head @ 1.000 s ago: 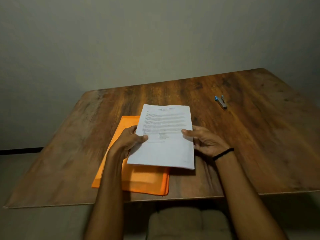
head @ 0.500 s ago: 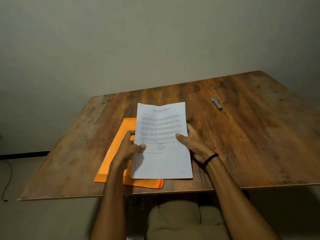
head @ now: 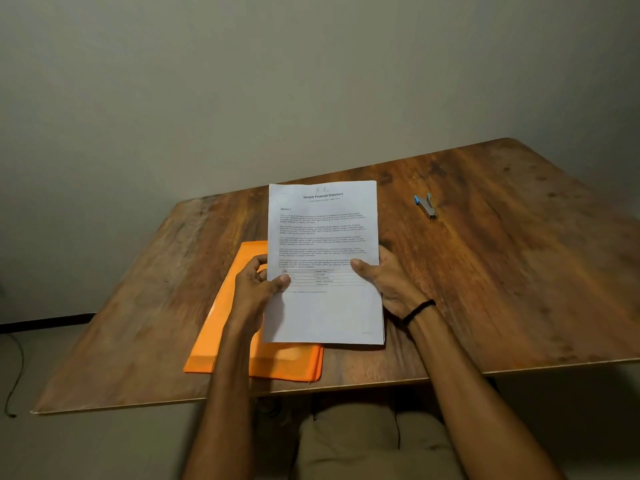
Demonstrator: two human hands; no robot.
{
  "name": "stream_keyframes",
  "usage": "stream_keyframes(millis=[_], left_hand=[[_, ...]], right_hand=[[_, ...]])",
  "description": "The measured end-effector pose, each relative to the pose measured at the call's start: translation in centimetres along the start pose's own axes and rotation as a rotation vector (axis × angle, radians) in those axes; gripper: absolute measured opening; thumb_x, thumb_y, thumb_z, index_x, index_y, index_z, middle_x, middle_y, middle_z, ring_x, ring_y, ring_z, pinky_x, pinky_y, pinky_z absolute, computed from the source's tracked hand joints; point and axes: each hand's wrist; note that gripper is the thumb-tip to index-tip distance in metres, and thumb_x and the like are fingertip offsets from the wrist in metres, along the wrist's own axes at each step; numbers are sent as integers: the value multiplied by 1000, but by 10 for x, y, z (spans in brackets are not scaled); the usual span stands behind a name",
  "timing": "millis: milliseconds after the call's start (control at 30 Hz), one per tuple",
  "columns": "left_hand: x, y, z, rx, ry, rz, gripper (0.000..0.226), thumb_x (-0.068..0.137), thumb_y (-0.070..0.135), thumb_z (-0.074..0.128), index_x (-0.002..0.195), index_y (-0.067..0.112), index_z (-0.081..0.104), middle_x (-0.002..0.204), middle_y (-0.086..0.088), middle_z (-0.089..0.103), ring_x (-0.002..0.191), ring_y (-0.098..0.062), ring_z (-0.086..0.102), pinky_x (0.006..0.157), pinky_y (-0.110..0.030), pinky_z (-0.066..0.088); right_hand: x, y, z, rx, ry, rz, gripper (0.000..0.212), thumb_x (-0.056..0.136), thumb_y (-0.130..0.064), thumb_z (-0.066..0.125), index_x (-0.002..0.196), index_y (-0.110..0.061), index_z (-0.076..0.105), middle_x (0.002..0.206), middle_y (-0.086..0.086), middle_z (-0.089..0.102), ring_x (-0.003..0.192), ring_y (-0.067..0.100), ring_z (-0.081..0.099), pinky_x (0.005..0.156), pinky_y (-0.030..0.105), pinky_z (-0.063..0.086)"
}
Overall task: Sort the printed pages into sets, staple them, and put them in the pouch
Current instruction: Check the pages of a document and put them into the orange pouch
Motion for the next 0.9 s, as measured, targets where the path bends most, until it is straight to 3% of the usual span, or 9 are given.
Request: stream_keyframes(millis=[333, 433, 500, 567, 667, 733, 800, 900], left_hand=[[4, 5, 8, -10, 15, -26, 27, 90, 7, 71, 116, 10, 63, 106, -10, 76, 91, -30, 74, 77, -43, 60], [8, 1, 11, 4, 101, -26, 20, 98, 23, 64, 111, 8, 68, 99, -9, 74, 78, -20, 73, 63, -30, 57], [13, -9, 14, 113, 192, -20, 27, 100, 32, 59, 109, 8, 68, 102, -10, 73, 79, -23, 73, 67, -37, 60], [15, -18, 21, 377, 241, 24, 34, 98, 44, 58, 111, 13, 66, 100, -9, 74, 80, -22, 73, 74, -46, 62], [10, -31, 42, 835, 133, 40, 61, 86, 62, 65, 128, 18, 57, 111, -8, 70, 97, -25, 67, 83, -46, 56], [5, -40, 57, 971, 58, 49, 78, 80, 66, 70, 138, 18, 48, 122, -13, 59, 109, -30, 59, 87, -45, 52], [1, -45, 64, 1016, 73, 81, 74, 83, 57, 72, 139, 17, 45, 124, -14, 55, 113, -33, 55, 87, -44, 47], [4, -44, 64, 1041, 126, 136, 47, 91, 30, 67, 132, 13, 50, 117, -14, 62, 108, -32, 59, 82, -41, 47]], right_hand=[[7, 1, -13, 117, -7, 29, 43, 91, 4, 64, 133, -5, 57, 127, 15, 67, 116, 36, 65, 99, 55, 51], [12, -2, -31, 242, 53, 24, 46, 90, 9, 61, 135, -2, 55, 132, 19, 64, 120, 38, 62, 103, 56, 48], [16, -4, -48, 296, 103, 4, 48, 91, 9, 58, 137, -4, 54, 135, 18, 62, 122, 37, 60, 104, 55, 48], [18, -7, -62, 324, 149, -21, 49, 92, 7, 57, 140, -5, 52, 137, 17, 61, 125, 38, 58, 101, 51, 51], [16, -13, -76, 325, 187, -20, 50, 94, 6, 55, 142, -6, 51, 138, 16, 60, 125, 38, 58, 90, 43, 58], [14, -16, -81, 320, 181, 9, 49, 95, 6, 55, 142, -9, 51, 137, 14, 61, 124, 37, 59, 85, 42, 60], [10, -18, -83, 295, 175, 40, 48, 95, 5, 55, 141, -10, 52, 137, 14, 61, 121, 35, 61, 80, 40, 62], [4, -18, -88, 261, 155, 97, 48, 94, 5, 55, 141, -8, 52, 135, 15, 62, 117, 35, 63, 73, 36, 62]])
Point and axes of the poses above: each hand's wrist, its own x-axis towards the middle knuckle, its own z-axis out of the palm, y = z × x
